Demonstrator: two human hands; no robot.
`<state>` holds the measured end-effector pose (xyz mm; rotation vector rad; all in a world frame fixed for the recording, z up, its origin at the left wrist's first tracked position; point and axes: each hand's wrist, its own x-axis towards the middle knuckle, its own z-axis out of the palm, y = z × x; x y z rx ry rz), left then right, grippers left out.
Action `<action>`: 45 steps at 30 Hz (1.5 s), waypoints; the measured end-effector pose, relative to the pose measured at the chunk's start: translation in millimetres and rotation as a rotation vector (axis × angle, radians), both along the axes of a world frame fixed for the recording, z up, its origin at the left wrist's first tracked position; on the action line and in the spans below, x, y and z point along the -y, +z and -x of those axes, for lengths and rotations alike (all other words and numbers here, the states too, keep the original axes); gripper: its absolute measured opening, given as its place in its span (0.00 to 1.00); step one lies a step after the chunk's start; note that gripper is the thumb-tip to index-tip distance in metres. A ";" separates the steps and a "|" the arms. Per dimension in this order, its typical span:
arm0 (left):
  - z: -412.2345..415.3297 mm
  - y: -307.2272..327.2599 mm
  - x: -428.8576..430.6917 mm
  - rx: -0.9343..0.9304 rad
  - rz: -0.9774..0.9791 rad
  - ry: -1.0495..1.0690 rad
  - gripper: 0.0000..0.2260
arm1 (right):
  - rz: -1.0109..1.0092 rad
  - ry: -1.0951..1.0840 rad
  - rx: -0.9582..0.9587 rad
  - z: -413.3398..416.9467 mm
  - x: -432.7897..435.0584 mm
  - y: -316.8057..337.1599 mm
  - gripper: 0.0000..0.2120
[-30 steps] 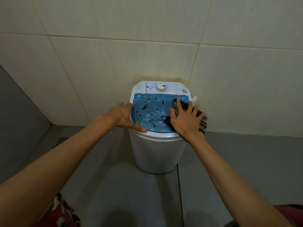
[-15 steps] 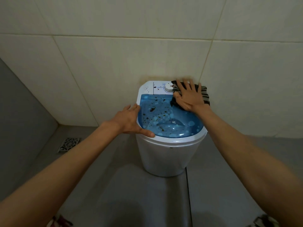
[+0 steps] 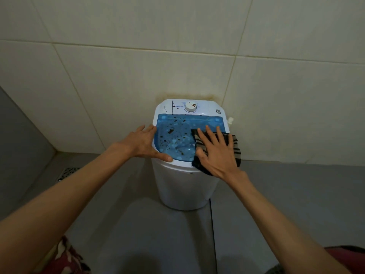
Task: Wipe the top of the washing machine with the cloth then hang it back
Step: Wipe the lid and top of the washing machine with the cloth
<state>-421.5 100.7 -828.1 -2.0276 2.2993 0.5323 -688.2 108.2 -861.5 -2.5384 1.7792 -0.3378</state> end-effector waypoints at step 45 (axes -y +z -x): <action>-0.5 1.7 -2.5 -0.013 -0.021 0.004 0.64 | 0.283 0.204 0.226 -25.6 -21.8 -3.5 0.19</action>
